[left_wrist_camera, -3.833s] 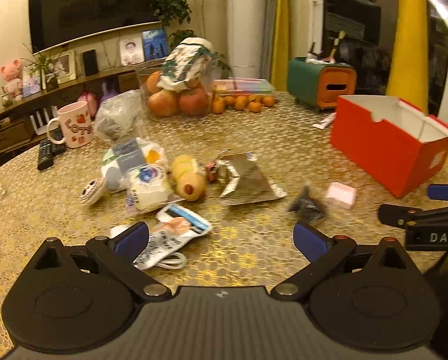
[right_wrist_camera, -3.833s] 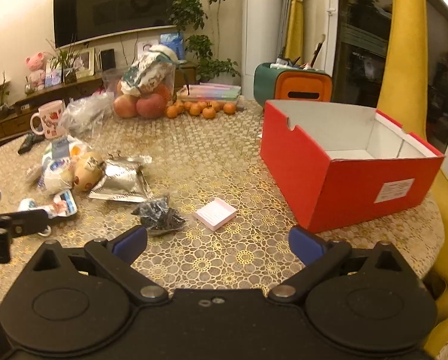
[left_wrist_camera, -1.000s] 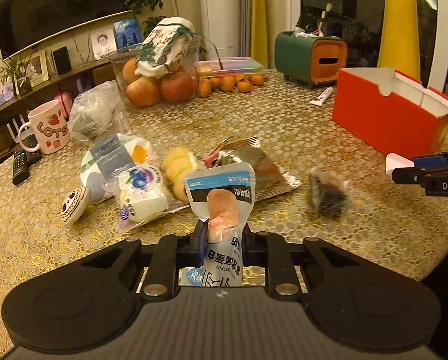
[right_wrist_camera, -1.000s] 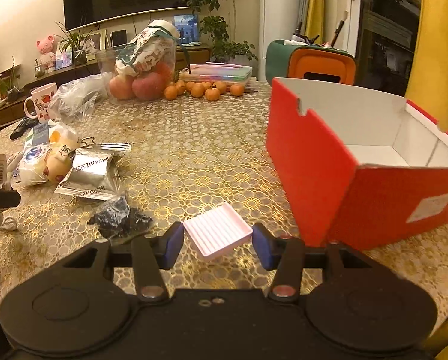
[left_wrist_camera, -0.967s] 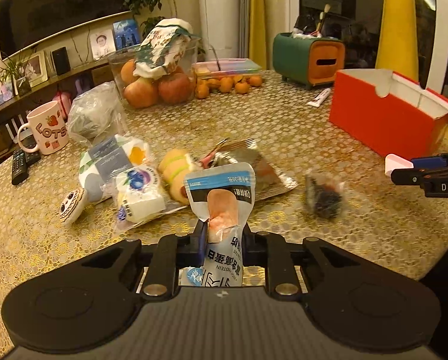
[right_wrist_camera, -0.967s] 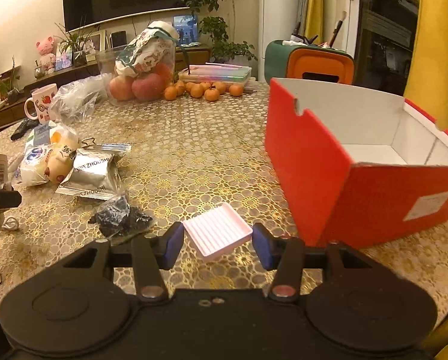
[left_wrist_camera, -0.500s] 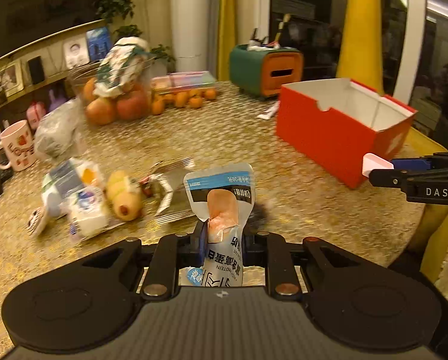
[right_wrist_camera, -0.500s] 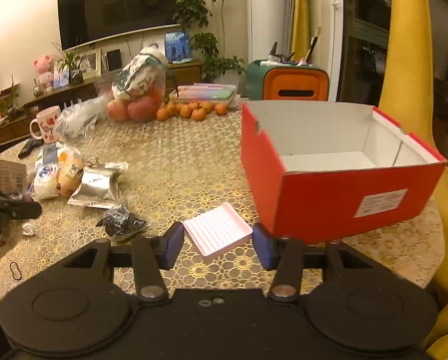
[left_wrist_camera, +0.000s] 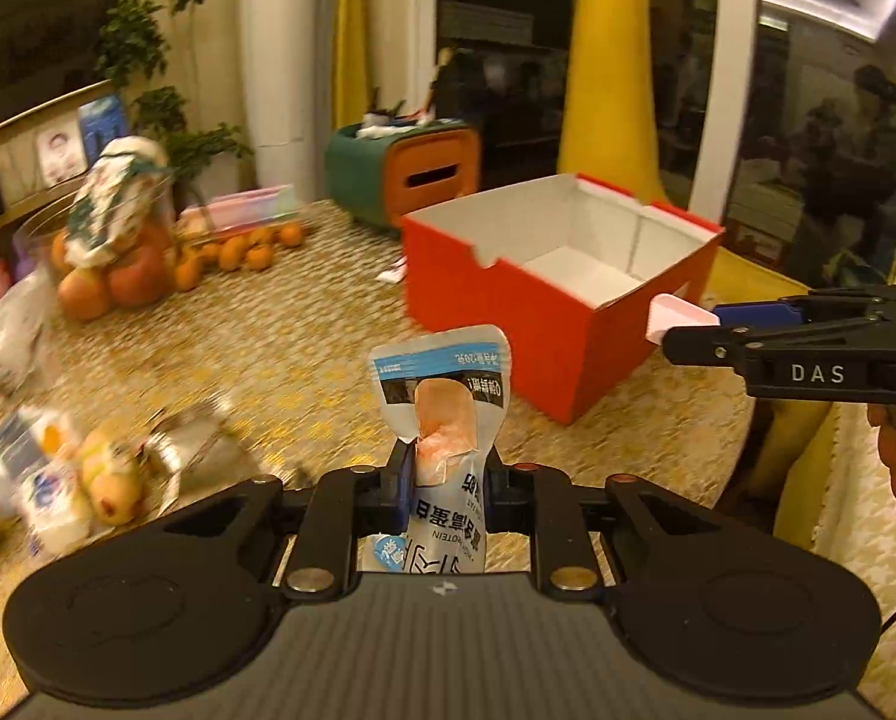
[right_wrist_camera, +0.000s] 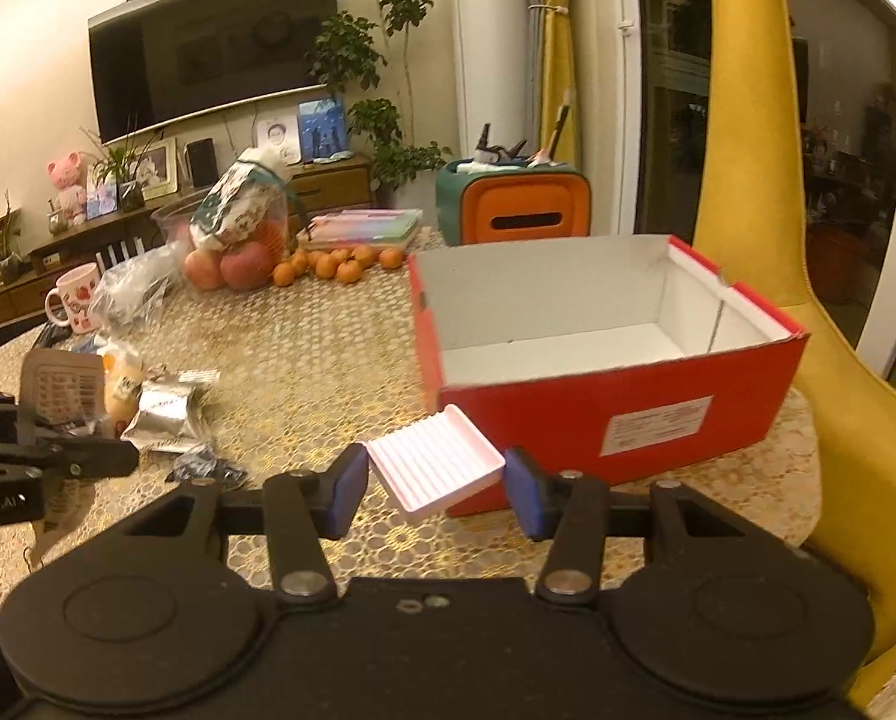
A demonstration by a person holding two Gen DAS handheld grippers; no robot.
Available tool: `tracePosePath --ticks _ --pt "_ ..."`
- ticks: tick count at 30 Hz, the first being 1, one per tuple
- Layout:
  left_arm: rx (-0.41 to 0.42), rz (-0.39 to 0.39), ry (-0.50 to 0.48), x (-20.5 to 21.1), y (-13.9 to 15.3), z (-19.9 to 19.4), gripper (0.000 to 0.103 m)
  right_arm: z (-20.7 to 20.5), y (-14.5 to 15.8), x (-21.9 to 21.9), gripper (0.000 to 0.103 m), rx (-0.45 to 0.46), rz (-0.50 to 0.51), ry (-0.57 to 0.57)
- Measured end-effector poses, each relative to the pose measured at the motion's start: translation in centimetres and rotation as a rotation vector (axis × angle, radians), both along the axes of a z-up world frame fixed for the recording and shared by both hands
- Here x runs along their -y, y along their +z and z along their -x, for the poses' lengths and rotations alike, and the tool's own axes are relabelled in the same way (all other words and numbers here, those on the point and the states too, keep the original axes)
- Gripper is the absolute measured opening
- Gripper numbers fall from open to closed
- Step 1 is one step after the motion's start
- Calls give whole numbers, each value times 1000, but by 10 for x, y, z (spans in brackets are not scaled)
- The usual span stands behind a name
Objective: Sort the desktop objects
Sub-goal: 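Carry the pouch with the left tool and the pink box with the right tool to the red box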
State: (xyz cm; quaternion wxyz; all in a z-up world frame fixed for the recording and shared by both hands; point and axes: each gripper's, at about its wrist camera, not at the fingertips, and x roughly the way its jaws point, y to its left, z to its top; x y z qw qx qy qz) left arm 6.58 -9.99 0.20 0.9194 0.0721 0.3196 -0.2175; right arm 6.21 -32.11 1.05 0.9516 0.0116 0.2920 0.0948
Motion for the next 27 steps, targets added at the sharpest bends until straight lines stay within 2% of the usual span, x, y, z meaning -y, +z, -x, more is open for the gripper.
tracePosePath --ticks 5,20,24,27 --pt "12 2 -44 24 8 -12 19 -4 10 14 49 25 9 -11" --pt "45 6 -152 93 42 -65 19 -46 23 53 49 25 17 -43" --pt "15 21 -162 108 45 -87 19 -61 26 60 49 35 30 -54" --pt "4 -1 -179 123 45 -102 19 -75 25 66 48 27 27 -62"
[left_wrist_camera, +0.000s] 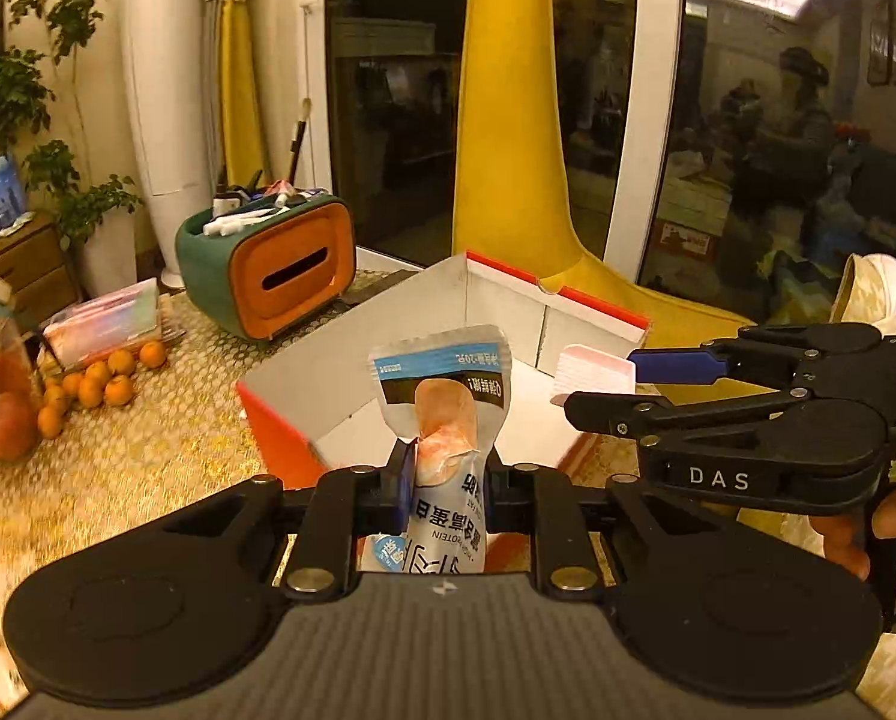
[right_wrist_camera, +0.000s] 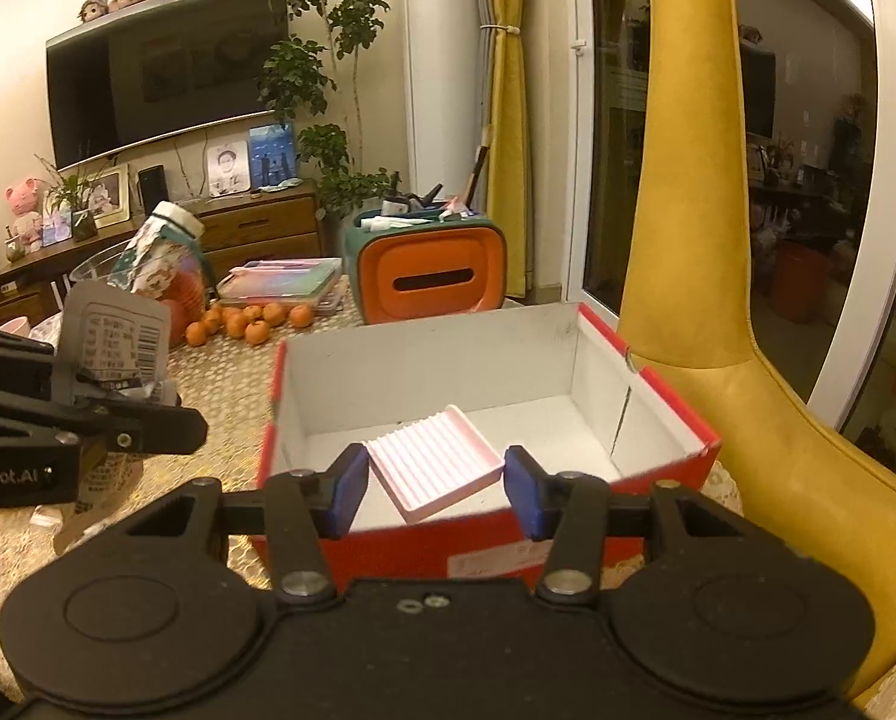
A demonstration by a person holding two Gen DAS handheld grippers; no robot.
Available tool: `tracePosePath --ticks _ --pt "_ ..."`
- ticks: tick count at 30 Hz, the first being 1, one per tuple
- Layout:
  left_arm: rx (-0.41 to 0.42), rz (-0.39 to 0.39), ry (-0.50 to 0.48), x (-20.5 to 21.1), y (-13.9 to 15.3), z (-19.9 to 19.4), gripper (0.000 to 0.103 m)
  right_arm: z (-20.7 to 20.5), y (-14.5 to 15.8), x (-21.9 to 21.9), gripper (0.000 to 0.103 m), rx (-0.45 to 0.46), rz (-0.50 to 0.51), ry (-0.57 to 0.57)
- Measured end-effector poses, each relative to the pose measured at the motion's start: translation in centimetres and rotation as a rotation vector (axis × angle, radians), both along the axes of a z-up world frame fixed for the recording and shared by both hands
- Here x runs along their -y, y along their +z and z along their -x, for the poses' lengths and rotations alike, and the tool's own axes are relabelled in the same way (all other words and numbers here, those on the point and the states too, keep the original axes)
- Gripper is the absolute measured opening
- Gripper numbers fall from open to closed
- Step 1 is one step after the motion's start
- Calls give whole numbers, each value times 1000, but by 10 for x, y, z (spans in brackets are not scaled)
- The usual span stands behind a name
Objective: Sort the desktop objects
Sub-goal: 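Carry the pouch with the left tool and the pink box with the right tool to the red box, then open the left tool to drop the pouch while the right tool releases the pink box into the red box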
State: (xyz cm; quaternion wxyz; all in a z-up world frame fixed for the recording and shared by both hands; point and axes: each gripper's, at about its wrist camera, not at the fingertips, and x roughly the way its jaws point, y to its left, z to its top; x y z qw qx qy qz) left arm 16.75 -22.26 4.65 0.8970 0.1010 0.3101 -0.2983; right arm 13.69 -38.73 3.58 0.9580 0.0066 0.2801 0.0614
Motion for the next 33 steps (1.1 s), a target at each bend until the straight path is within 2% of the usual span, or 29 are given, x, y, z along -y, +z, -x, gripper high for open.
tracePosePath --ticks 10,14,20,28,33 --pt "-56 -78 -38 43 -16 -50 19 -41 -17 17 48 -77 23 -25" --pt "-69 -81 -51 55 -21 -67 19 -58 -24 23 48 -103 41 -45" --pt "-120 -138 -48 69 -46 -91 19 -85 -39 28 48 -168 57 -37" --pt "-185 -168 -32 73 -72 -105 19 -113 -61 27 48 -289 104 -34" --pt "-195 -169 -22 74 -79 -105 19 -115 -66 24 50 -312 136 -32"
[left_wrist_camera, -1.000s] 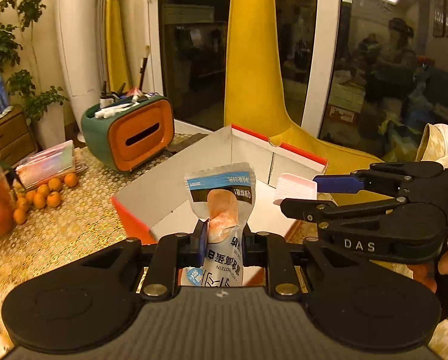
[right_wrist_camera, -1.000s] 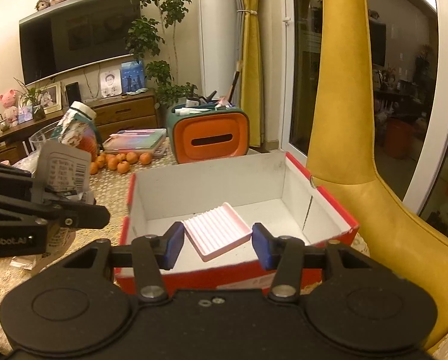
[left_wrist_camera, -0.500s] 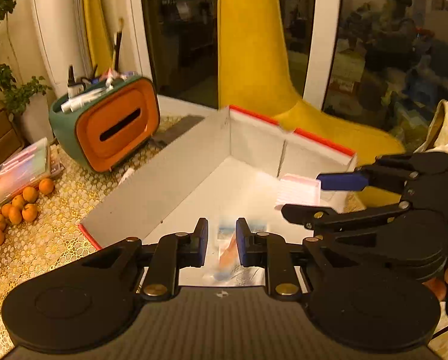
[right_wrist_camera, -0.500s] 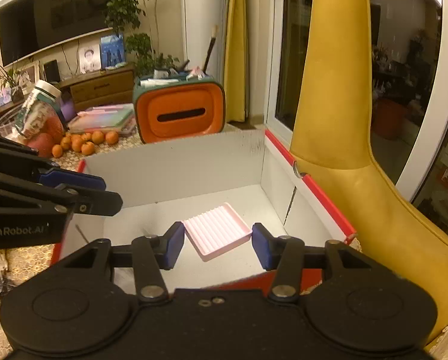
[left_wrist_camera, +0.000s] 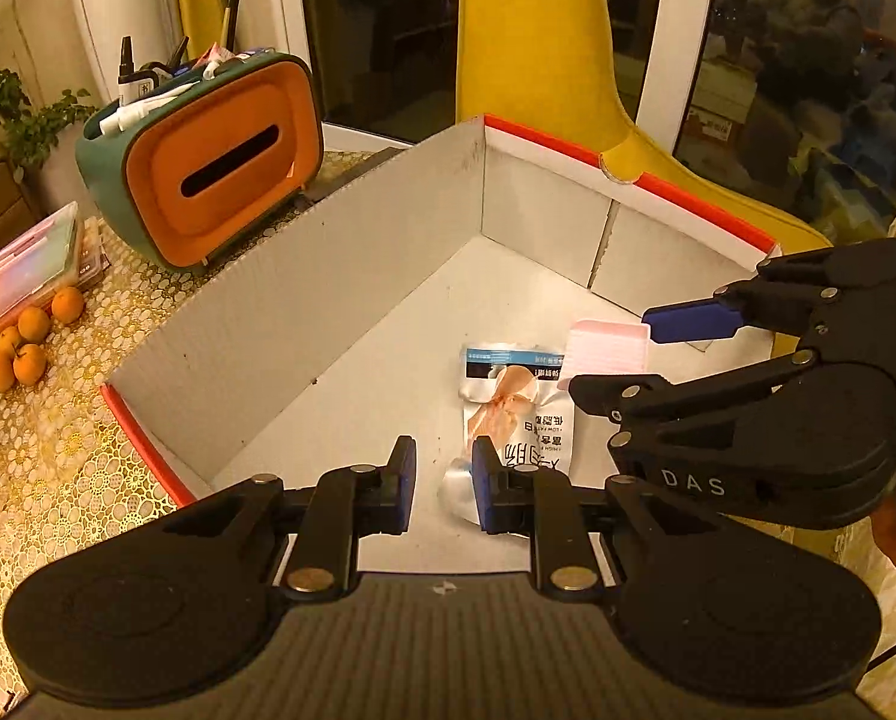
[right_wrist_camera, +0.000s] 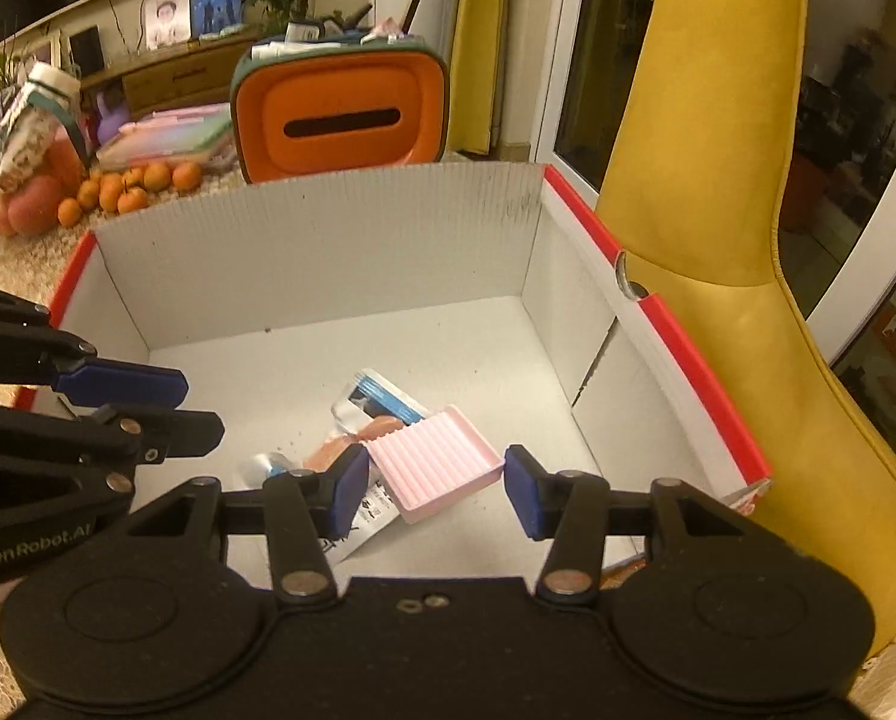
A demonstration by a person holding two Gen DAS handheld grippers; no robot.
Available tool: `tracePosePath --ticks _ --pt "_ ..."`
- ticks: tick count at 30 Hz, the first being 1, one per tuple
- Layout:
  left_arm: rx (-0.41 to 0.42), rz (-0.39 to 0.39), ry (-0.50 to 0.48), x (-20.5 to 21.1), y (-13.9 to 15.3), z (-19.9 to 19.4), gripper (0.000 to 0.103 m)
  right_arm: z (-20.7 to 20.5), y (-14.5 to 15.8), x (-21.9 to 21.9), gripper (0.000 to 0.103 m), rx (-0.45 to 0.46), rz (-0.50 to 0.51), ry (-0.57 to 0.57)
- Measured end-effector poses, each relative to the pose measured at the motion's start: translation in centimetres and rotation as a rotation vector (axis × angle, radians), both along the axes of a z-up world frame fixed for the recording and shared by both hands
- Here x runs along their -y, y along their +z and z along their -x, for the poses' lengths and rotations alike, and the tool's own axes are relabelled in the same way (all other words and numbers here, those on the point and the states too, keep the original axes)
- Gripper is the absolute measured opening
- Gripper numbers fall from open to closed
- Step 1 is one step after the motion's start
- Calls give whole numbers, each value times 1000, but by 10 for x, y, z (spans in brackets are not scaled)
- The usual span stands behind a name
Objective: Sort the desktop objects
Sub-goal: 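Open the left tool to drop the pouch while the right tool releases the pink box into the red box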
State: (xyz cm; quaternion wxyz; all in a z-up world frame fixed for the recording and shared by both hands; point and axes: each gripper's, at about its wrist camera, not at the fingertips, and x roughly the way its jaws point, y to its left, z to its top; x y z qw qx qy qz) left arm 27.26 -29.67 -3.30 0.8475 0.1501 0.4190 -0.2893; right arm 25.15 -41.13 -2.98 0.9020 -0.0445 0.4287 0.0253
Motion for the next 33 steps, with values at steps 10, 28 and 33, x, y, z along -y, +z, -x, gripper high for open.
tracePosePath --ticks 10,28,33 --pt "33 31 26 -7 9 8 19 9 7 5 64 23 4 8" --pt "101 109 75 -48 48 55 19 62 52 2 75 112 -116 31" --pt "113 119 96 -62 56 67 23 79 59 -9 76 120 -128 50"
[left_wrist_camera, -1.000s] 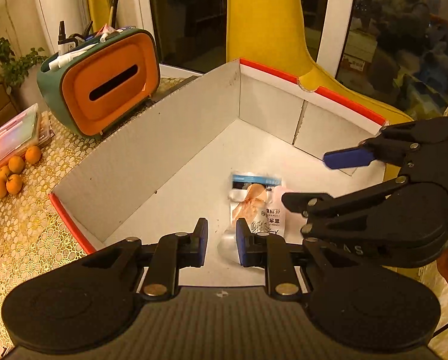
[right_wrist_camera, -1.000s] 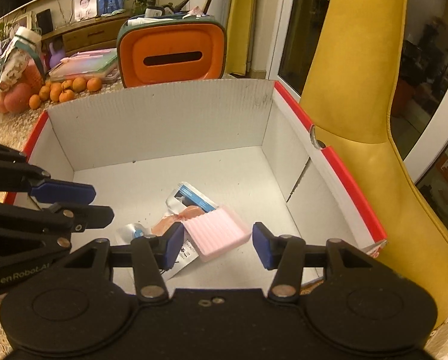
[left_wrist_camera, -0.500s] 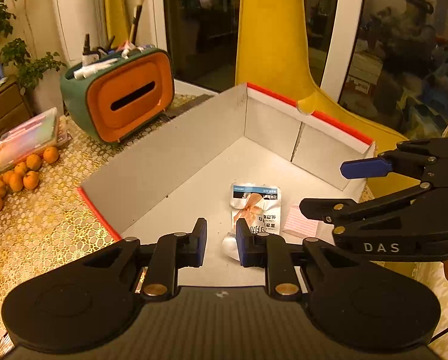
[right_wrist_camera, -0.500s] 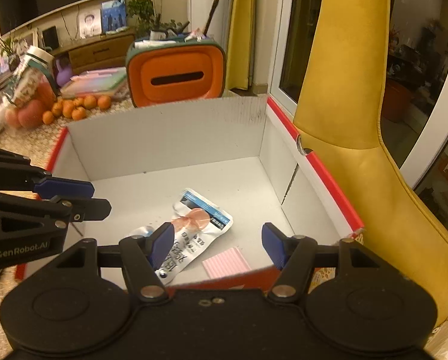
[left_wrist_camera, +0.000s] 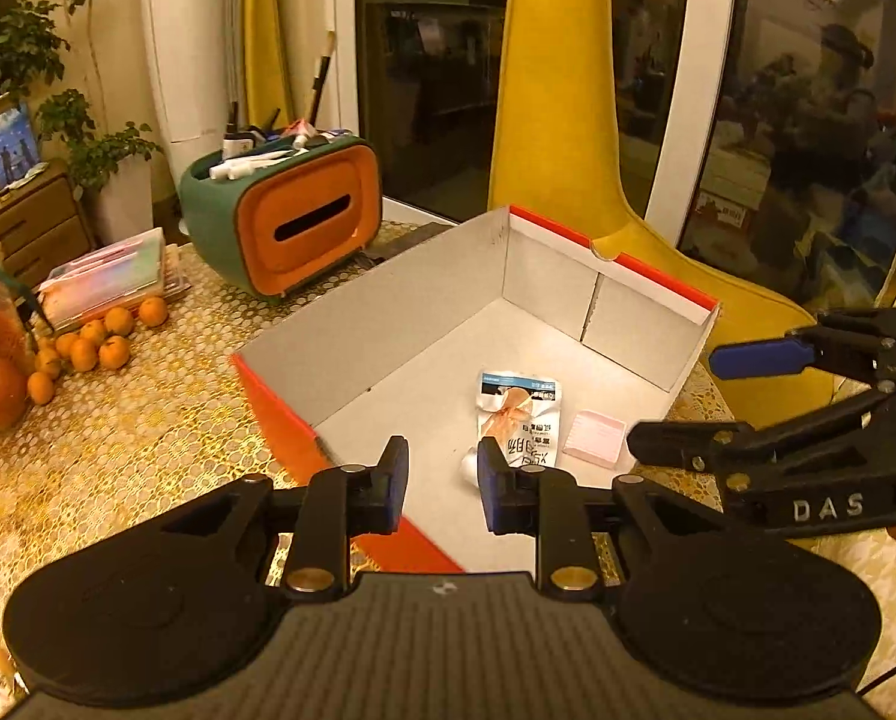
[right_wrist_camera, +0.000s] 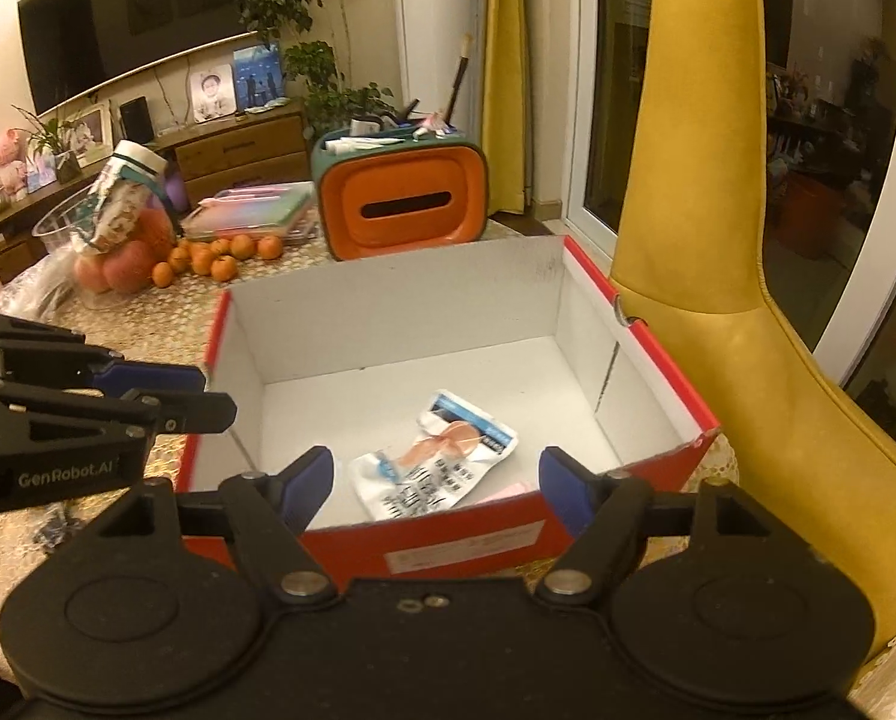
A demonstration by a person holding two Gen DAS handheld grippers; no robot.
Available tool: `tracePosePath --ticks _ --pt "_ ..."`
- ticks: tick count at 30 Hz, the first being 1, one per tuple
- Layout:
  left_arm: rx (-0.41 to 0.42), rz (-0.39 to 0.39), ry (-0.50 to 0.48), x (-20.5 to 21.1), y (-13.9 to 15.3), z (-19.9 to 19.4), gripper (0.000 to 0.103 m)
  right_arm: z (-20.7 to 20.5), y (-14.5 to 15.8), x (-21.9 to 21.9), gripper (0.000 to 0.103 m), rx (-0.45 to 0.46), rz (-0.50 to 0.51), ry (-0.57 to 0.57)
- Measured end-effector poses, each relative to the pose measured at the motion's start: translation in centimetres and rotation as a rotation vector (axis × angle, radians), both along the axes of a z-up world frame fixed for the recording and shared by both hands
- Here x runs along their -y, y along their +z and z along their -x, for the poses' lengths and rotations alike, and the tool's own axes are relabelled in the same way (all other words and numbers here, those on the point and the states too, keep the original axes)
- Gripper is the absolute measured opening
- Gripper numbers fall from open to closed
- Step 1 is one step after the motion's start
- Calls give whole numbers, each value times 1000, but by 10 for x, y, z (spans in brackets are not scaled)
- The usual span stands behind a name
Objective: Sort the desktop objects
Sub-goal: 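Open the left tool to drop the pouch while the right tool releases the pink box into the red box, then withdraw both tools from the red box back toward the table items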
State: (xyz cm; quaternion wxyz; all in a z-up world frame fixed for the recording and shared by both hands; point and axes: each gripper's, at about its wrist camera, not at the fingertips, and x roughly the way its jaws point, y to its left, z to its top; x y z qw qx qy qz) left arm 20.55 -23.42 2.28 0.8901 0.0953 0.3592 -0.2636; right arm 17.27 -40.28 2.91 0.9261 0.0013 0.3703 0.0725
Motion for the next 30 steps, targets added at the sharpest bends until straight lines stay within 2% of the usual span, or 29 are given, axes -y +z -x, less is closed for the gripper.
tracePosePath --ticks 11,13,14,15,16,30 --pt "37 -4 42 -33 4 28 23 30 2 -27 76 -5 4 22" --pt "36 3 52 -41 4 32 30 34 3 -34 76 -1 12 29" --pt "37 4 58 -46 4 34 43 36 3 -37 76 1 14 34" --pt "38 6 62 -50 4 36 63 39 4 -40 77 3 15 39" --pt "42 7 67 -55 4 38 69 41 4 -44 77 5 16 44" --pt "90 -10 140 -122 2 77 73 64 0 -96 79 13 25 111"
